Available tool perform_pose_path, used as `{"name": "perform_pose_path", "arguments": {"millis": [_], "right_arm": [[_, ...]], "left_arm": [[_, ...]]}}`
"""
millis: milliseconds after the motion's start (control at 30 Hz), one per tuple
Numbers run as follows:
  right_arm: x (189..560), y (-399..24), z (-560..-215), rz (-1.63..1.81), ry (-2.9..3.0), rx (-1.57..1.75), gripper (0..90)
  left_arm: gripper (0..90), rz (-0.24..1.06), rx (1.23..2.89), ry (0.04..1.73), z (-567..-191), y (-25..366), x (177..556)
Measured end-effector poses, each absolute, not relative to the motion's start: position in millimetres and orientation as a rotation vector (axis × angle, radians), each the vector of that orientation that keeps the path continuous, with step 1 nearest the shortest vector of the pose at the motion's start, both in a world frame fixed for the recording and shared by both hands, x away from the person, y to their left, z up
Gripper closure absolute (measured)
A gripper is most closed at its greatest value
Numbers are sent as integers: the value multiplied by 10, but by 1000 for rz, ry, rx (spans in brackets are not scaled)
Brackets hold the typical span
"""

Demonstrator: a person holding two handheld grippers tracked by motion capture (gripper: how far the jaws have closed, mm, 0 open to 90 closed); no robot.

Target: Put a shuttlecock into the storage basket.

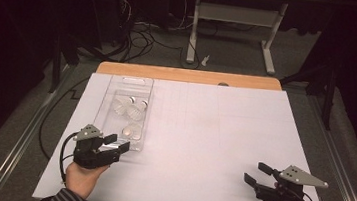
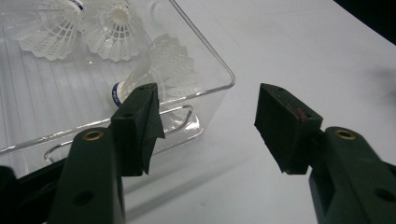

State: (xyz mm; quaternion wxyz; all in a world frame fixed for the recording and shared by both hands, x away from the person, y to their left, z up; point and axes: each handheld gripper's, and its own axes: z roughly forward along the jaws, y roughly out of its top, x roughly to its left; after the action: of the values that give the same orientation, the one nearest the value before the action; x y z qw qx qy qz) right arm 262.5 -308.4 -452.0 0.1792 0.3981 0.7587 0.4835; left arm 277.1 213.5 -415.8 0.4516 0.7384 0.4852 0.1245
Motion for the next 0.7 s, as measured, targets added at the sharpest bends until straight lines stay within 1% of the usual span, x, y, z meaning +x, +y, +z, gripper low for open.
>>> {"name": "perform_pose_path", "arguments": {"millis": [700], "right_arm": [[2623,-3082,-4520,1367,2146,1124,316]], "left_arm": [[404,317,1789,1200,-4238,2153,2725]]}}
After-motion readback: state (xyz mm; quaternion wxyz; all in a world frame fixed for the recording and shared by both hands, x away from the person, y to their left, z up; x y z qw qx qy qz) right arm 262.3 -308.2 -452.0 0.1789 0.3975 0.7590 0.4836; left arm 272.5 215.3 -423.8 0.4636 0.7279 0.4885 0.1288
